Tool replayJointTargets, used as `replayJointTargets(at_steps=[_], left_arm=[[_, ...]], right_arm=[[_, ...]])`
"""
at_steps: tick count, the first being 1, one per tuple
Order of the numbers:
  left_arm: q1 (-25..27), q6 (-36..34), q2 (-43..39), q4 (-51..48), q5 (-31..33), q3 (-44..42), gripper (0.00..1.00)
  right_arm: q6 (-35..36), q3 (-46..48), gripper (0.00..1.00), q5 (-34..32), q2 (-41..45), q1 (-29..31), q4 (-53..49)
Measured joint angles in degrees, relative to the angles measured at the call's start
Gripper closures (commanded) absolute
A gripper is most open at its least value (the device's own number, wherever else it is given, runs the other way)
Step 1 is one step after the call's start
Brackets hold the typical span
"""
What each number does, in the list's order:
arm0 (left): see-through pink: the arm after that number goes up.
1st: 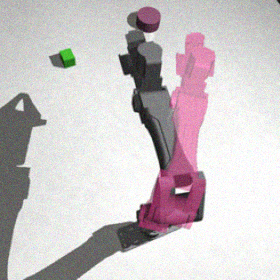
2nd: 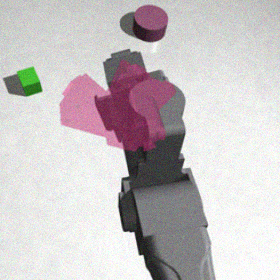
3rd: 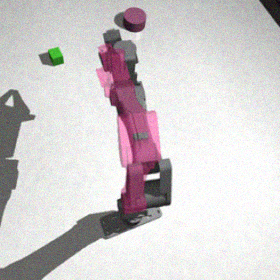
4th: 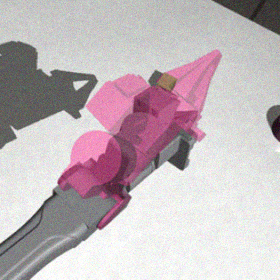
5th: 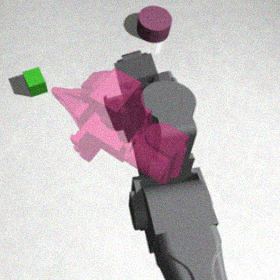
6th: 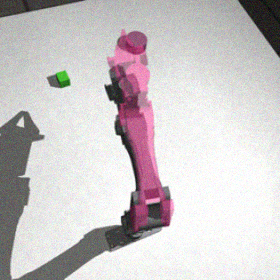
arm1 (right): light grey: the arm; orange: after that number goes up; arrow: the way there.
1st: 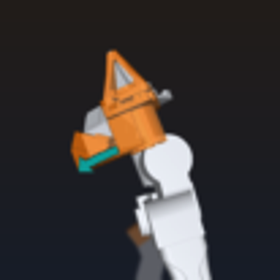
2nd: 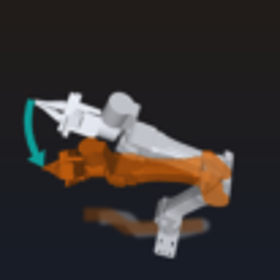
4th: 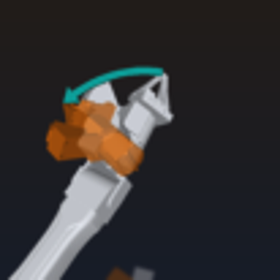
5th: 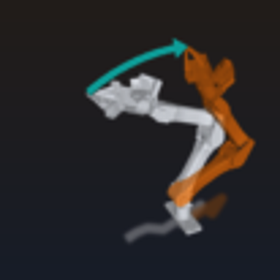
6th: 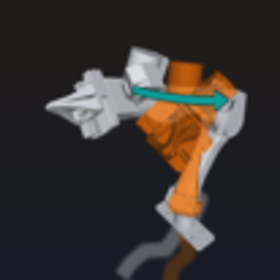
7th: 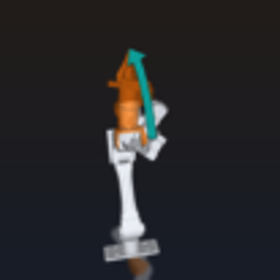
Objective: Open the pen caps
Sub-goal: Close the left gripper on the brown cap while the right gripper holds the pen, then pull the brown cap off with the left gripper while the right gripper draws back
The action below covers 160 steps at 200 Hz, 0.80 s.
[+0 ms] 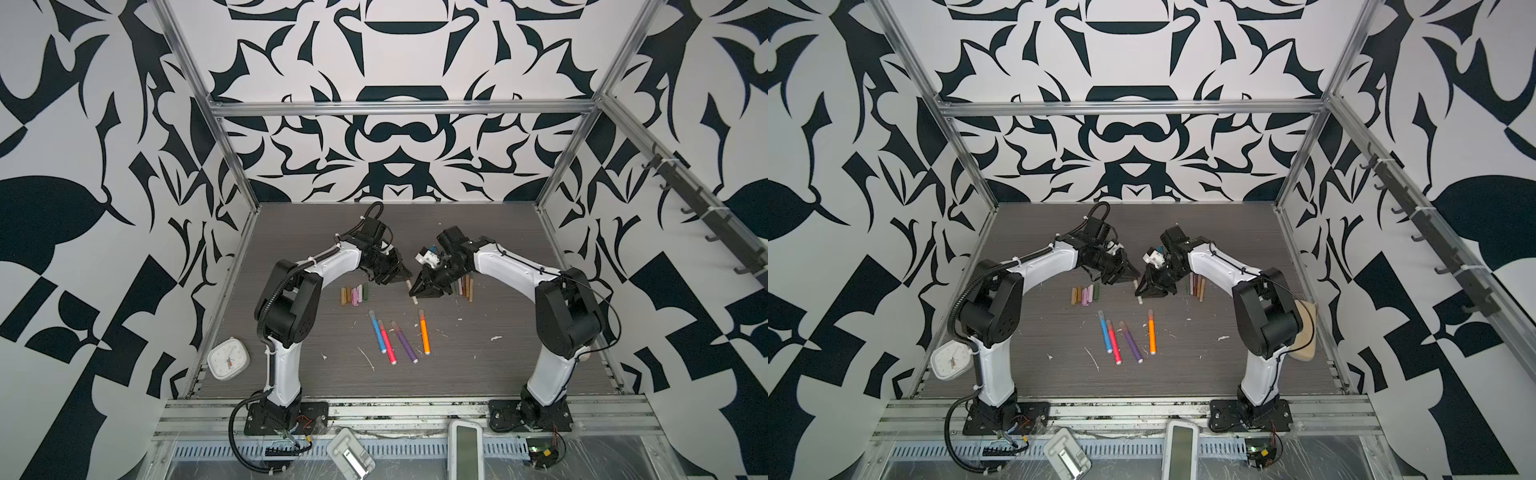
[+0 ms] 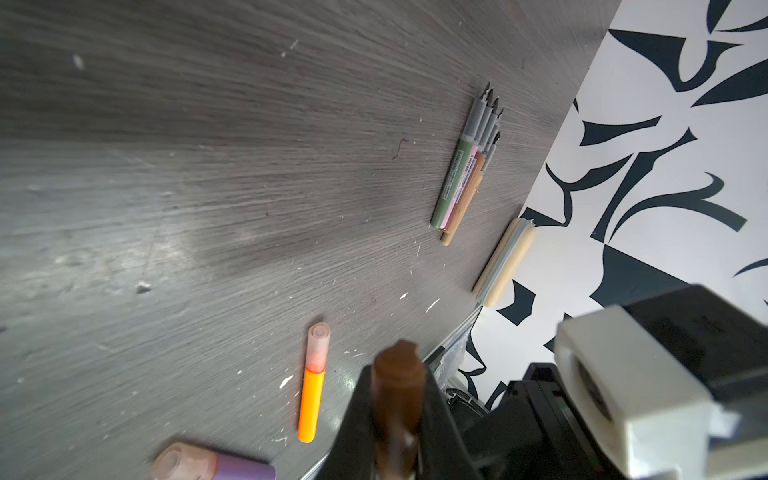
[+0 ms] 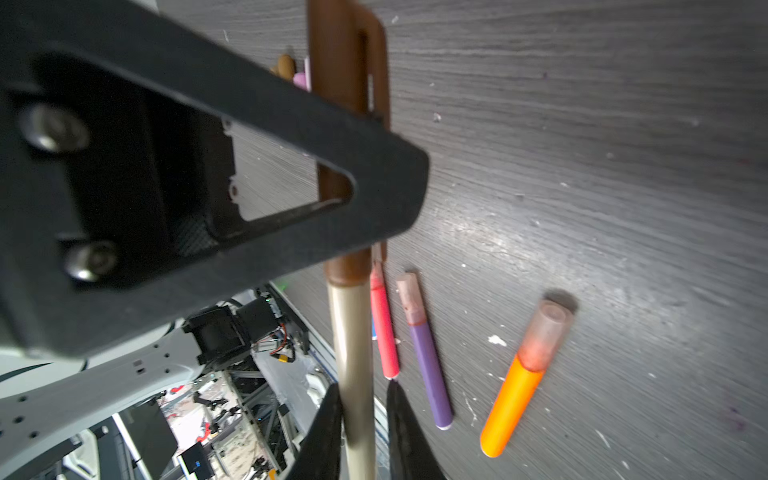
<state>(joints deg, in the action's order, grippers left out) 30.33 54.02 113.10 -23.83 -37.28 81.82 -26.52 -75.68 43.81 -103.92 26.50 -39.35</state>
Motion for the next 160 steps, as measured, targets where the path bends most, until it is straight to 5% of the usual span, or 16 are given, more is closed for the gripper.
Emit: replayJointTargets(at_steps=[80, 160], left_arm=[[0.17, 0.63, -0.2, 0.22, 0.11, 0.0, 0.96], [0.17, 1.75, -0.2, 0.22, 0.15, 0.0, 0.97]], right_arm=[[0.92, 1.33, 0.69, -10.67, 10.36, 0.28, 1.33], [-1.9, 1.75, 0.74, -11.61, 5.53, 4.55, 2.32]])
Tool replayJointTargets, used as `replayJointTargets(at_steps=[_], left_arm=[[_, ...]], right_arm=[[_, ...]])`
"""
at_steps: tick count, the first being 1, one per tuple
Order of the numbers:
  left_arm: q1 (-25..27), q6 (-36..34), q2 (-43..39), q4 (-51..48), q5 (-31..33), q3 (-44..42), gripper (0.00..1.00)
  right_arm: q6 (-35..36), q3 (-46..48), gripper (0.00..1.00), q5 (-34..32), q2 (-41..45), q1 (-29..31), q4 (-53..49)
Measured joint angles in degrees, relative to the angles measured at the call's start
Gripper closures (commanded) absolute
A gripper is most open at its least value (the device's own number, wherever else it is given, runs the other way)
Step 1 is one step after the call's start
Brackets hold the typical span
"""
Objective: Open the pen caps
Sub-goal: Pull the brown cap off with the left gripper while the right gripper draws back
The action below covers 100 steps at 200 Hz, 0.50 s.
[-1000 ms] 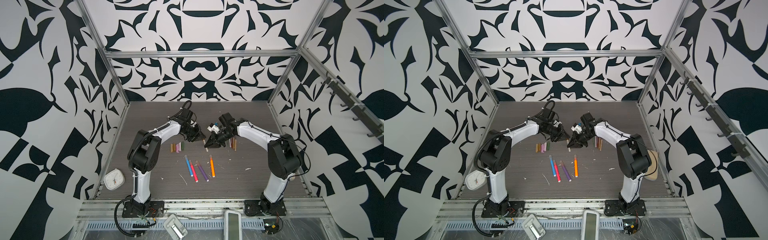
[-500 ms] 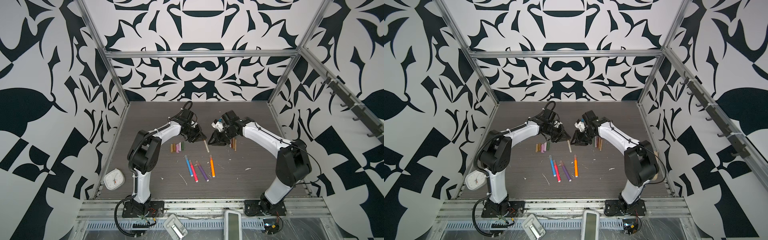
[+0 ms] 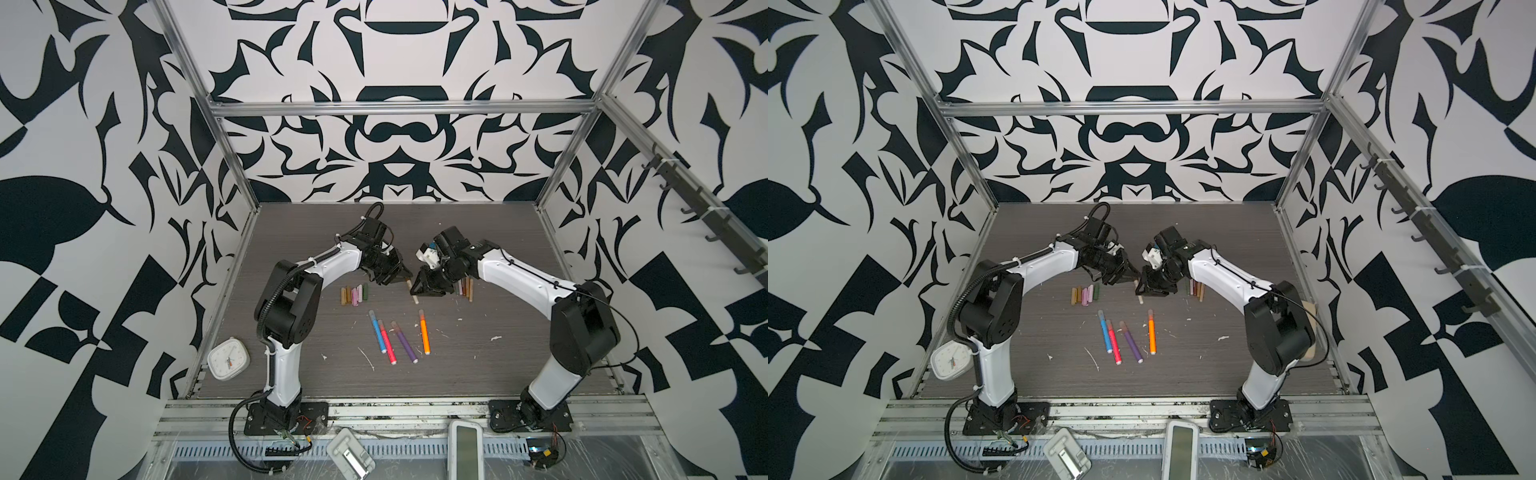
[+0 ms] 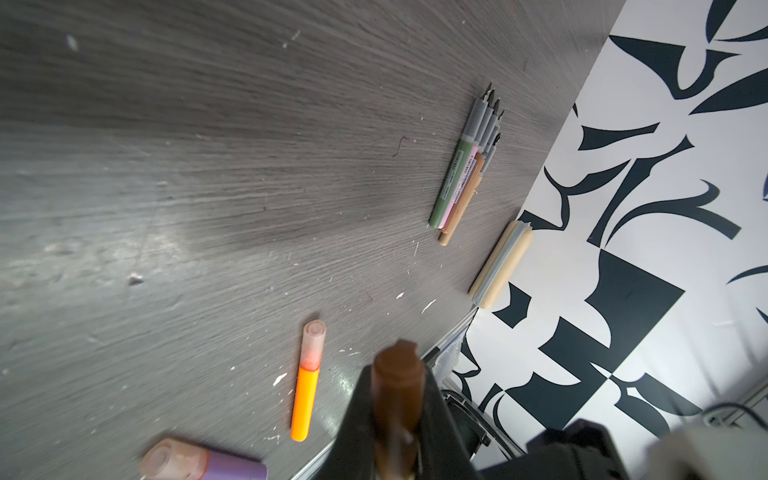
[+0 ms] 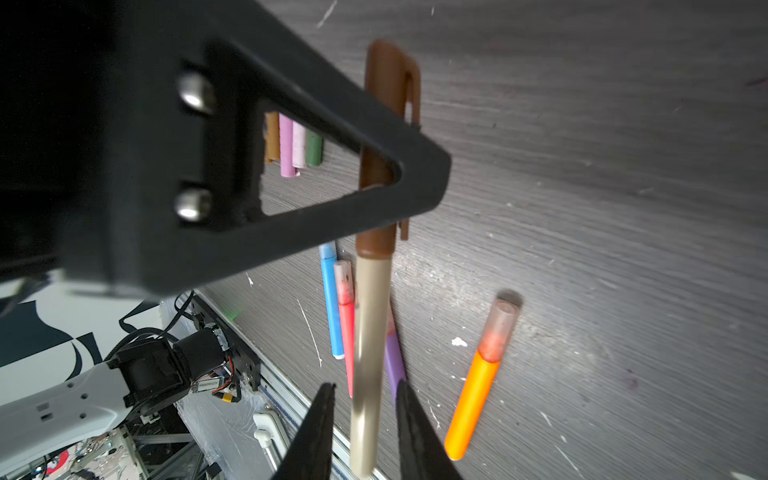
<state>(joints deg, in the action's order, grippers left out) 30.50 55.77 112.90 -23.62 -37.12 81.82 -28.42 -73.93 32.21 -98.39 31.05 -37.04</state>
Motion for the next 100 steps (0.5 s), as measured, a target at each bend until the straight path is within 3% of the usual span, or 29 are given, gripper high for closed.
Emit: replayJointTargets(at_steps=[27, 44, 77, 100], left_arm=[[0.0, 0.17, 0.0, 0.0, 0.0, 0.0, 0.97], [0.0, 0.22, 0.0, 0.0, 0.2, 0.0, 0.97], [-0.66, -0.42, 0.59, -1.25, 0.11, 1.03, 0.97], [-2.71, -5.88, 7.13, -12.35, -1.03, 13.18, 1.0]], right_arm=[[-0.83, 0.0, 0.84, -0.11, -1.01, 0.48, 0.09], [-0.92, 0.0, 1.0, -0.04, -1.09, 0.61, 0.31], [-1.4, 0.0, 1.0, -0.09, -1.09, 1.16, 0.52], [-1.68, 0.46, 1.0, -2.64, -1.03, 1.44, 4.46]])
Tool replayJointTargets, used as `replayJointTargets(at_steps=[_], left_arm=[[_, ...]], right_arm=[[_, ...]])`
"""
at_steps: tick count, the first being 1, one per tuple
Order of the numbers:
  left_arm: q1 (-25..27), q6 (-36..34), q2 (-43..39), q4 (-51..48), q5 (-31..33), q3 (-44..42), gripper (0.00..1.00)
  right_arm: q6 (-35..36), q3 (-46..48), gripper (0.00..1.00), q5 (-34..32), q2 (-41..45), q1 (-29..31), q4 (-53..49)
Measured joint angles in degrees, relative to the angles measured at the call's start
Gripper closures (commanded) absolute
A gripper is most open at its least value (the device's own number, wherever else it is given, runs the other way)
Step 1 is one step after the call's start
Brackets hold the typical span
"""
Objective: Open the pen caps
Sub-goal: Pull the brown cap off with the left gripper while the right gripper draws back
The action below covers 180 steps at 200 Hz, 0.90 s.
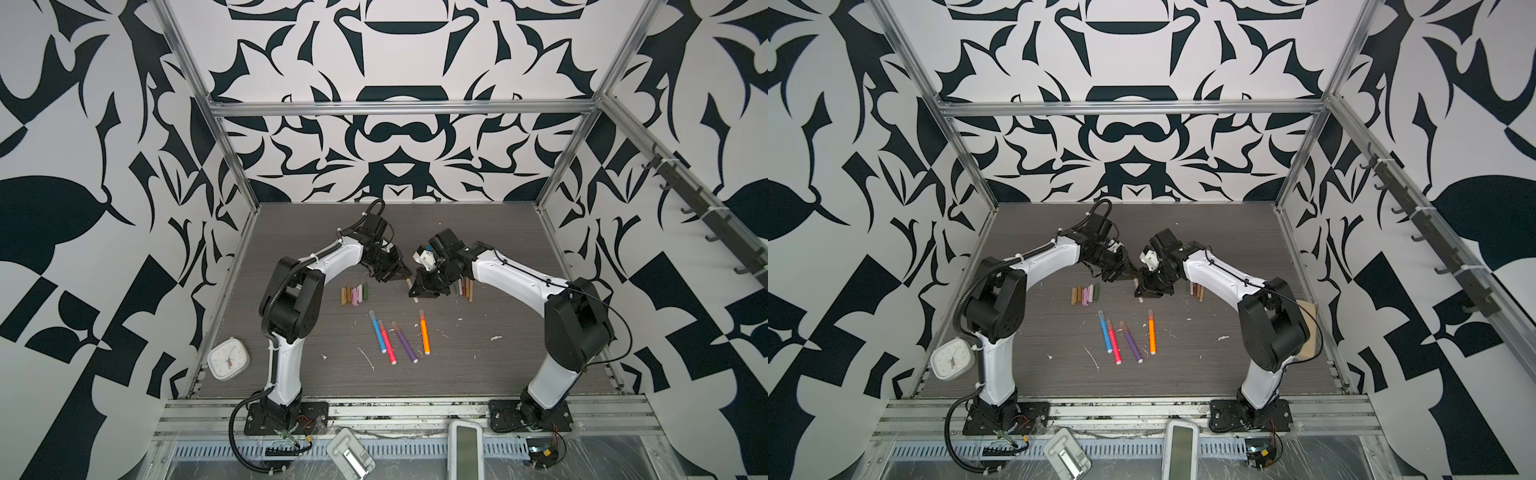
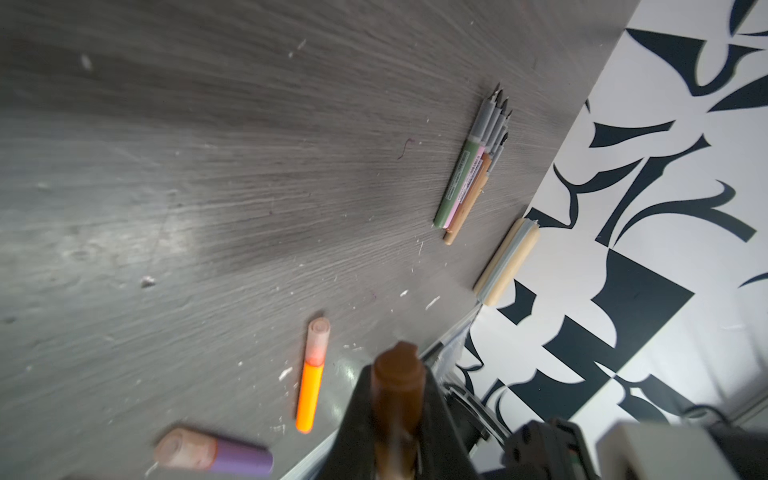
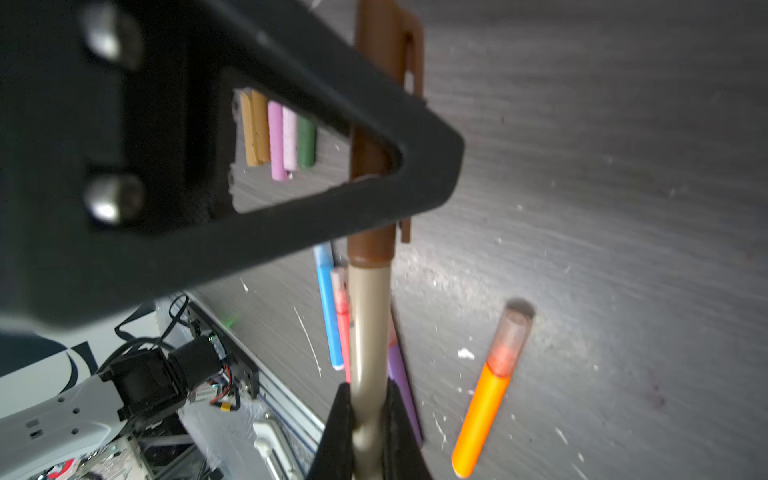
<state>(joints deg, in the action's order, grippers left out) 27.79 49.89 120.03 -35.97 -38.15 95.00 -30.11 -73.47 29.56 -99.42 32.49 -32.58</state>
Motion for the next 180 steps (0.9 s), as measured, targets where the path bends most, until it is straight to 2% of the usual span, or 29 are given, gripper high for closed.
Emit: replayJointTargets(at_steps=[22, 44, 94, 134, 146, 180], left_arm=[[-3.67, -3.85, 6.71, -9.77, -3.08, 12.48, 1.0], [-6.95, -5.33, 8.26, -16.41, -4.96, 17.31, 1.0], [-9.4, -7.54, 6.97, -21.66, -7.54, 15.82, 1.0], [-11.1, -8.48, 4.48, -23.71, -8.39, 11.98, 1.0], [-13.07, -9.53, 3.58, -20.87, -3.82, 11.61, 1.0], [-26.36, -12.31, 2.8, -13.29, 5.92, 9.49, 1.0]], right_arm=[[-0.35, 1.27, 1.0, -3.72, 0.35, 0.26, 8.83], [-0.5, 2.56, 1.0, -6.08, 1.05, 1.9, 15.74], [-0.66, 4.37, 1.0, -7.85, 3.56, 4.33, 18.56], [0.55, 5.31, 1.0, -3.56, 4.02, 4.61, 19.56], [1.75, 6.21, 1.0, 0.92, 5.49, 4.72, 14.45], [4.07, 9.42, 1.0, 9.88, 10.29, 7.39, 2.12]])
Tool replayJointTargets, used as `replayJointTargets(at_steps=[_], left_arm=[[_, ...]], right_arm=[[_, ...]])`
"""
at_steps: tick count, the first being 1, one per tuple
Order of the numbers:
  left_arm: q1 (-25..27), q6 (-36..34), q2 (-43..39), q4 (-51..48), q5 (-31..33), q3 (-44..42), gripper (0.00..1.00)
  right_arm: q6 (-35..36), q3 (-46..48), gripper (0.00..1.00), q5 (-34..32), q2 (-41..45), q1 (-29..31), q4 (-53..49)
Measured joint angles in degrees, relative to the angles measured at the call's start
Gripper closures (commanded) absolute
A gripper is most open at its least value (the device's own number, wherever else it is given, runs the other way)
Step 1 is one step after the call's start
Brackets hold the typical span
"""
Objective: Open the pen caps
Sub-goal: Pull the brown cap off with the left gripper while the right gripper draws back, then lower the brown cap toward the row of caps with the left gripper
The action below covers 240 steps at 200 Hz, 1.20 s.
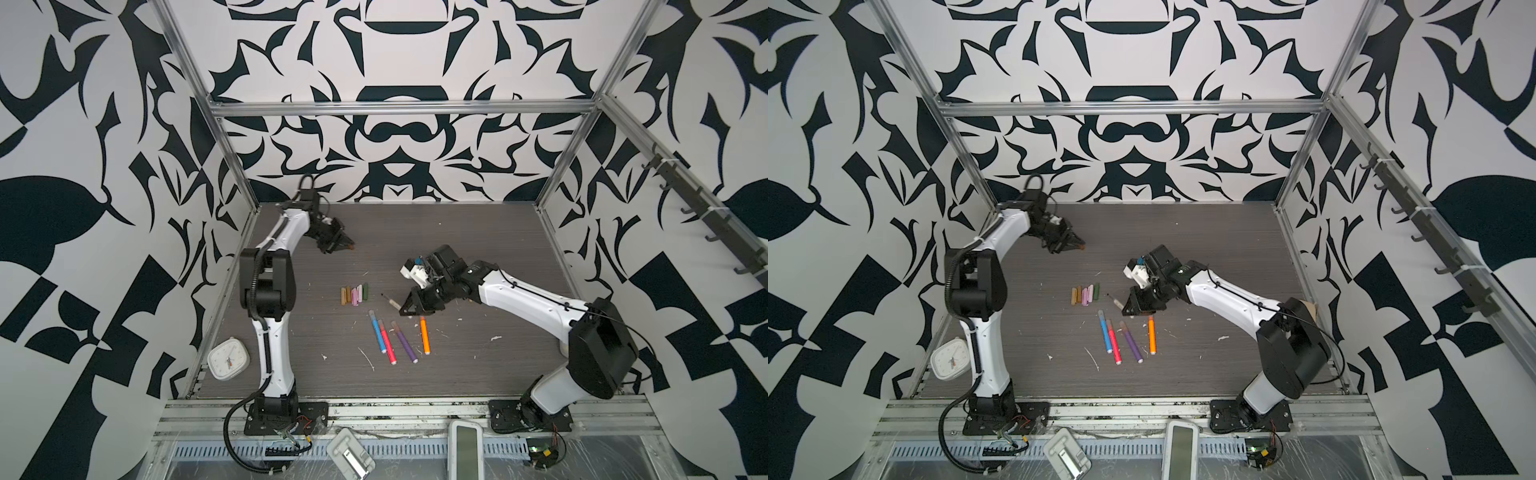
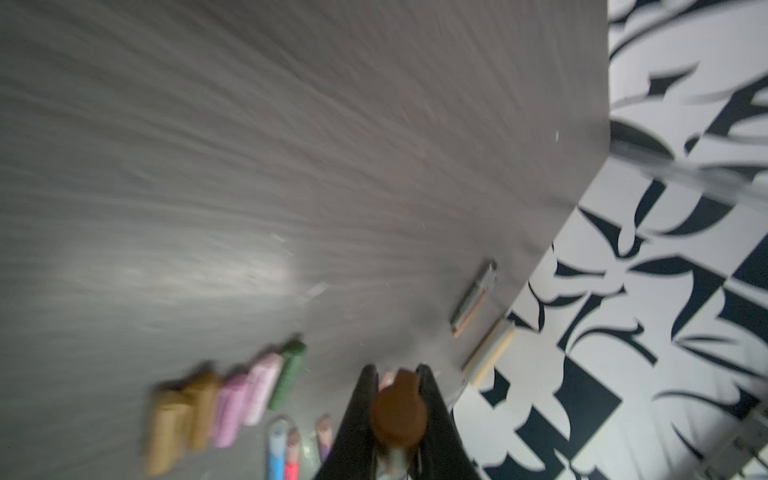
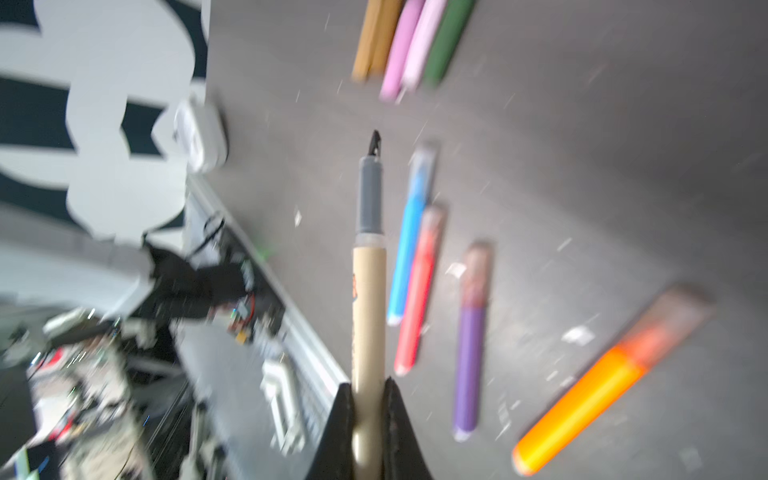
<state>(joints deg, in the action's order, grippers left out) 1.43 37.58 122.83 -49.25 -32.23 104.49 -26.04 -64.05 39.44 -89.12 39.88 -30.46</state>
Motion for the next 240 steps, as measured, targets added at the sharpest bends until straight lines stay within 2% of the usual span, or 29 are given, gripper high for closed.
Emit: replayJointTargets(at_steps=[14, 29, 69, 104, 128, 165, 240], left_arm=[[-3.08, -1.16, -1.16, 0.46, 2.97, -2.51, 1.0], [-3.23, -2.89, -2.36, -0.17, 5.05, -4.31, 1.0], [-0.04, -10.99, -5.07, -3.54, 12.35, -6.56, 1.0], [3.63, -19.71, -6.75, -8.28, 22.91, -9.62, 1.0], [6.84, -23.26, -8.15, -9.57, 28.11, -14.32, 1.0], [10.47, -24.65, -9.44, -9.86, 29.66, -19.69, 1.0], [12.17, -24.96, -9.51, -8.85, 29.81, -21.73, 0.99]], right_arm=[[0.57, 0.0, 1.0, 1.27, 0.22, 0.2, -1.38], [0.72, 0.0, 1.0, 1.09, 0.2, -0.37, -2.49], [0.7, 0.0, 1.0, -2.01, 0.9, -3.74, -3.76], [0.68, 0.0, 1.0, -4.0, 1.44, -6.75, -4.63], [0.63, 0.0, 1.0, -4.81, 1.44, -7.41, -4.81], [0.09, 0.07, 1.0, -4.87, 1.44, -7.39, -4.57], [-0.83, 0.68, 1.0, -4.87, 1.42, -7.39, -4.02]])
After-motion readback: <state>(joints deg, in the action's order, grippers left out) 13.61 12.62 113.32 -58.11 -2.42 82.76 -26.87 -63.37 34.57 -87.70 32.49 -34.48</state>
